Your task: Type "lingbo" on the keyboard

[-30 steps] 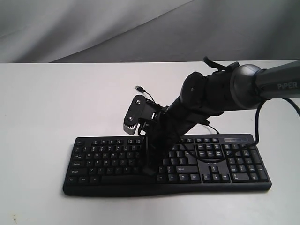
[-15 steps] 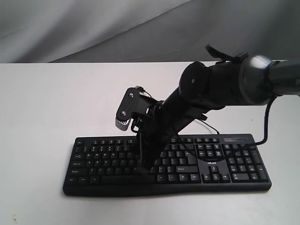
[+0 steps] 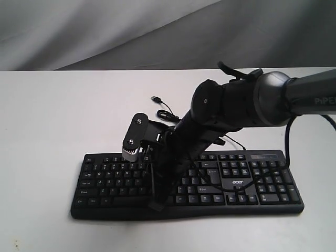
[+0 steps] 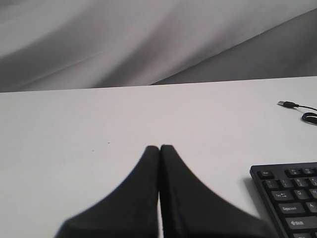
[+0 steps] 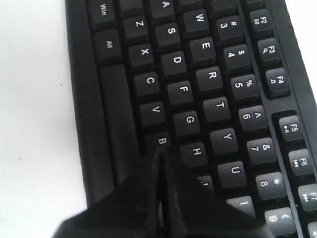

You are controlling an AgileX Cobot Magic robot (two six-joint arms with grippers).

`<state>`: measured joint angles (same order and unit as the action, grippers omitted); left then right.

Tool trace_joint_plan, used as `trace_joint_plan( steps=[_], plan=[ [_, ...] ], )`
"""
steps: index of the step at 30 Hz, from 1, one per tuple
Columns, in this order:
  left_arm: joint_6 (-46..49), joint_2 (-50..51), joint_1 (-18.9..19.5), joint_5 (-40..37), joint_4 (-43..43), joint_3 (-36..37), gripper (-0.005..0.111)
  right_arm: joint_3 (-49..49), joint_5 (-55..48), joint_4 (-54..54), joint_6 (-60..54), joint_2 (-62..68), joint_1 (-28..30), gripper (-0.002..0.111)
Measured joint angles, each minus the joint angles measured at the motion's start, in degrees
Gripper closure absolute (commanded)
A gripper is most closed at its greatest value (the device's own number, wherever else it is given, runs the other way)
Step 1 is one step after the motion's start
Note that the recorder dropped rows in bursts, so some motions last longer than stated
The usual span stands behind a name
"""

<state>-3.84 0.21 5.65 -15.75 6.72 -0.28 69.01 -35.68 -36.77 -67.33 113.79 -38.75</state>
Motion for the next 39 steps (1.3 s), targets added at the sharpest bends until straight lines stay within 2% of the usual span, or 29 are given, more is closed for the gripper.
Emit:
trace_joint_plan(
  steps=[39],
  plan=[
    [0.0,0.0,0.0,0.0,0.0,0.0,0.106,-0.9,3.1,-1.2,-1.0,1.9,0.0,0.108]
  ],
)
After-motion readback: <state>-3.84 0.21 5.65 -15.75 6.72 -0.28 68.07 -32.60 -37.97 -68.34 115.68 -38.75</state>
